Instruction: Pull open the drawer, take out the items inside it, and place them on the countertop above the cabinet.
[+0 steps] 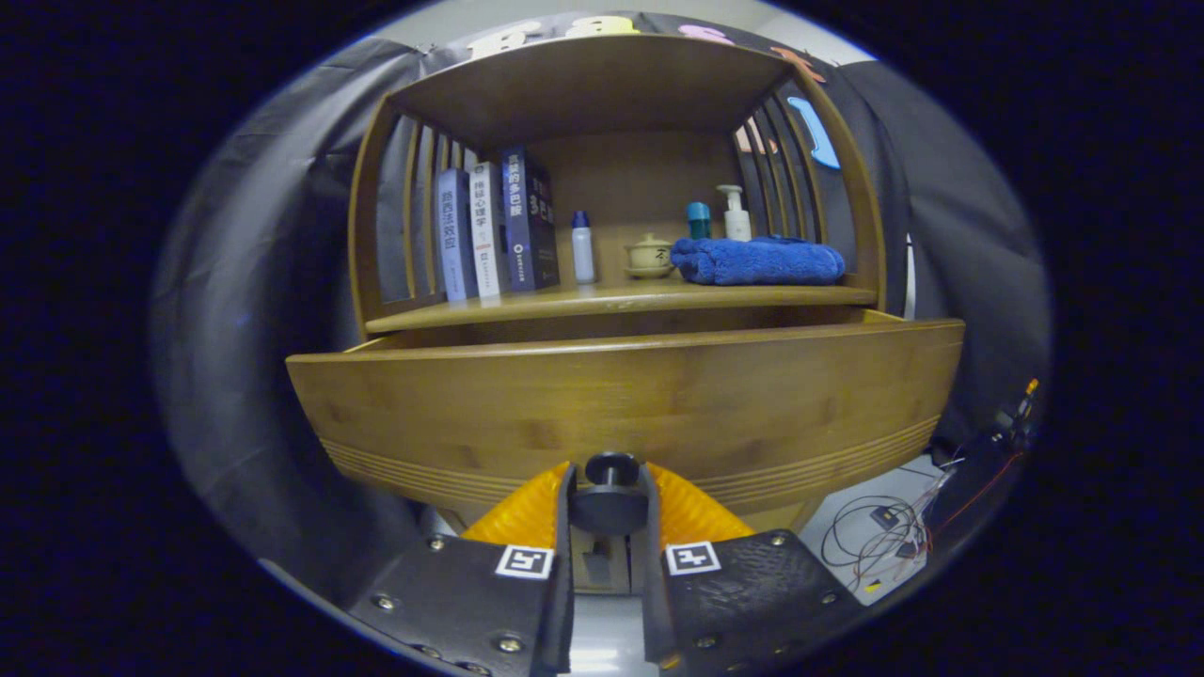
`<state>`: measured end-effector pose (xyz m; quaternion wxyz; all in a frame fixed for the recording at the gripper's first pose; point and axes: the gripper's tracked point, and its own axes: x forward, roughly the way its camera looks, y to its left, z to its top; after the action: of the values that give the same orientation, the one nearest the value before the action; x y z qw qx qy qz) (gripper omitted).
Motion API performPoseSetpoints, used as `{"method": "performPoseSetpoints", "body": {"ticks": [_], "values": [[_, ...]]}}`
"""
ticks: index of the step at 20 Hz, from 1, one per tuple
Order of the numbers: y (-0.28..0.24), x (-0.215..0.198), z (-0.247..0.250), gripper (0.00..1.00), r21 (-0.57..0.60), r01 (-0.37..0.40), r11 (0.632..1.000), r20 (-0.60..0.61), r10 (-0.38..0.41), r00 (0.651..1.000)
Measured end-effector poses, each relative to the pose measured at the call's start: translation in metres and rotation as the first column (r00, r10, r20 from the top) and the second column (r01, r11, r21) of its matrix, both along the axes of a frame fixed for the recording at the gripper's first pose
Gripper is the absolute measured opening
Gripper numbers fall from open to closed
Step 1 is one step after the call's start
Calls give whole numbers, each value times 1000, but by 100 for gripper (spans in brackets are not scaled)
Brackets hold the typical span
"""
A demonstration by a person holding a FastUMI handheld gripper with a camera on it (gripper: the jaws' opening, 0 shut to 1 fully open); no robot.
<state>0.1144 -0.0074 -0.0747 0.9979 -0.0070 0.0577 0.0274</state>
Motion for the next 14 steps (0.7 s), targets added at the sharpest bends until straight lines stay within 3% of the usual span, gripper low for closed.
{"method": "performPoseSetpoints", "body": {"ticks": [7, 14], "values": [[-11, -59, -14, 29, -36, -5, 999, 7, 6, 1000], [-11, -71, -17, 29, -45, -8, 999, 21, 9, 1000]]}}
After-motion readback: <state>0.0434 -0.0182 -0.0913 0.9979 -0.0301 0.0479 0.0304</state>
